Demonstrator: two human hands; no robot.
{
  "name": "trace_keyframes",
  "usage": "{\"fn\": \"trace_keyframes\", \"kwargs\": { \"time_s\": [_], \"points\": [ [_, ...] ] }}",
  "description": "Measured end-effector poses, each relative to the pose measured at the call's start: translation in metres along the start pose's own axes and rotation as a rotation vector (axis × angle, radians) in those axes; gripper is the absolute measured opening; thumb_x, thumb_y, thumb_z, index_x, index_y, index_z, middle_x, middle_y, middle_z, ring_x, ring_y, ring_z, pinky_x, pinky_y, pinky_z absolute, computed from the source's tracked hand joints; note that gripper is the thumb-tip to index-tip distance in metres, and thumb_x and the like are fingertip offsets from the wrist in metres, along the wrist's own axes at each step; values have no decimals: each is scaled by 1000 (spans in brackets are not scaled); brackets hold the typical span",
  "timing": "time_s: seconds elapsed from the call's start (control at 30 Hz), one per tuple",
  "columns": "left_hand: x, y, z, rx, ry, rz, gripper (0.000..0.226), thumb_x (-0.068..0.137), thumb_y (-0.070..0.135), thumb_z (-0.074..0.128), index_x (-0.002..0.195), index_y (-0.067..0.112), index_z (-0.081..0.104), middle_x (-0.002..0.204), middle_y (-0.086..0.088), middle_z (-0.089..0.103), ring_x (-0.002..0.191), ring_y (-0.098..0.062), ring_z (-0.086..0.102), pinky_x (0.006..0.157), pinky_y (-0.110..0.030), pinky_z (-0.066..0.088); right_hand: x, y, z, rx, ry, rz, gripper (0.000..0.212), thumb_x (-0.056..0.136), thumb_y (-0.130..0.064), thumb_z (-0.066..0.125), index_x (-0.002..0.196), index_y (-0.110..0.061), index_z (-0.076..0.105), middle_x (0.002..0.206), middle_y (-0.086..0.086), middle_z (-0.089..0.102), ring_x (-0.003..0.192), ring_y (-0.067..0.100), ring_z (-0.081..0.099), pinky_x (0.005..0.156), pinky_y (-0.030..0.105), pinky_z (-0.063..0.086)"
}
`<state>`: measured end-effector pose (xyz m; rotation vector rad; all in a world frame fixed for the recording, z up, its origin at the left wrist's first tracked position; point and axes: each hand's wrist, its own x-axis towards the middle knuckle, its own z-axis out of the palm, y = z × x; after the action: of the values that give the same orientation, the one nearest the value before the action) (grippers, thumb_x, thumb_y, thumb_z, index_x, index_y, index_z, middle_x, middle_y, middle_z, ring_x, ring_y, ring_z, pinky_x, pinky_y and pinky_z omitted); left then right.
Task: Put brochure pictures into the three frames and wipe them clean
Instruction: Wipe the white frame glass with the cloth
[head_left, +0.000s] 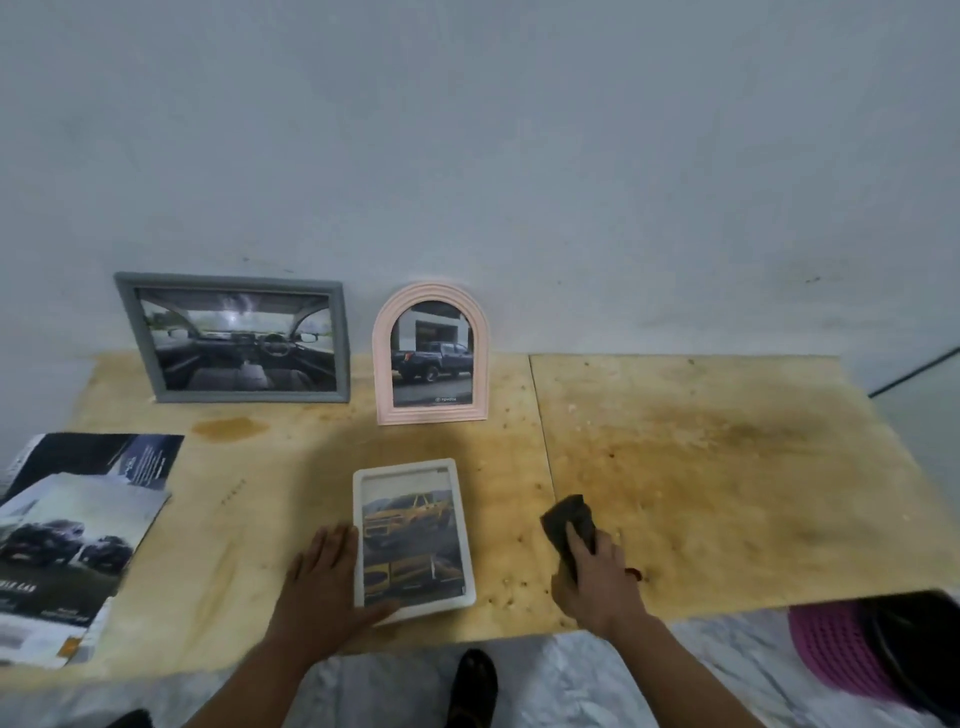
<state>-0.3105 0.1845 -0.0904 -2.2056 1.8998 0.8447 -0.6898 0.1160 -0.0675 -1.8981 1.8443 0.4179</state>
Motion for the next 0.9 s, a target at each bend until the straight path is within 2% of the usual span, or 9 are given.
{"fn": "trace_keyframes", "kwargs": {
  "time_s": [0.07, 0.13, 0.27, 0.37, 0.43, 0.5, 0.57, 0.7, 0.9],
  "points": [
    [0, 7, -4, -32, 7, -53, 124, 72, 98, 40, 164, 19, 12, 172, 1, 13, 158, -24, 14, 124, -43, 28, -8, -7, 5, -17, -53, 89, 94, 92, -69, 45, 161, -35, -8, 159, 12, 15, 142, 38, 25, 105, 52, 44],
    [3, 13, -8, -73, 22, -110, 114, 76, 93, 44, 161, 22, 21, 164, 0, 29, 147, -26, 32, 111, -40, 43, -15, -23, -2, 49, 48, 228, 103, 84, -81, 42, 160, -35, -10, 162, 11, 8, 148, 39, 16, 110, 57, 34],
    [12, 25, -19, -376, 29, -234, 80, 80, 78, 62, 144, 33, 47, 120, 1, 53, 105, -23, 58, 87, -37, 51, -27, -55, -17, 184, 178, 128, 89, 90, -72, 44, 161, -36, 4, 161, 3, 16, 149, 33, 18, 115, 52, 32],
    [16, 32, -25, -765, 32, -313, 76, 67, 84, 70, 110, 22, 74, 92, -1, 77, 80, -18, 75, 79, -44, 62, -22, -88, -41, 681, -93, 2, 64, 97, -38, 62, 152, -31, 30, 132, -10, 47, 130, 19, 51, 95, 16, 47],
    [18, 37, -25, -857, 81, -365, 66, 69, 72, 80, 98, 13, 79, 75, -2, 79, 68, -17, 77, 73, -46, 65, -7, -106, -48, 993, -352, 124, 69, 95, -37, 68, 152, -21, 35, 137, -4, 54, 123, 18, 57, 90, 19, 49],
    [18, 45, -23, -899, 123, -395, 44, 83, 47, 81, 106, 10, 79, 71, -6, 78, 66, -20, 77, 70, -46, 65, 5, -116, -43, 1128, -452, 157, 72, 85, -49, 75, 143, -14, 51, 133, 2, 63, 117, 19, 63, 96, 32, 52],
    [19, 54, -22, -993, 149, -449, 32, 91, 33, 77, 116, 12, 77, 76, -8, 79, 70, -22, 78, 67, -44, 66, 11, -119, -37, 1173, -493, 111, 61, 76, -57, 80, 124, -21, 69, 117, -3, 75, 105, 16, 72, 96, 39, 57],
    [15, 76, -28, -1116, 159, -522, 31, 88, 37, 79, 115, 21, 78, 84, -7, 79, 75, -24, 77, 67, -41, 66, 9, -121, -39, 1196, -472, 44, 36, 86, -51, 76, 113, -27, 75, 105, -7, 79, 98, 9, 74, 83, 24, 60],
    [19, 127, -54, -1259, 152, -454, 24, 91, 39, 76, 110, 24, 74, 86, 4, 80, 82, -22, 78, 79, -42, 65, 22, -82, -54, 1184, -317, -20, 48, 74, -57, 82, 115, -35, 71, 107, -15, 77, 102, 7, 72, 92, 34, 60]
  ]
}}
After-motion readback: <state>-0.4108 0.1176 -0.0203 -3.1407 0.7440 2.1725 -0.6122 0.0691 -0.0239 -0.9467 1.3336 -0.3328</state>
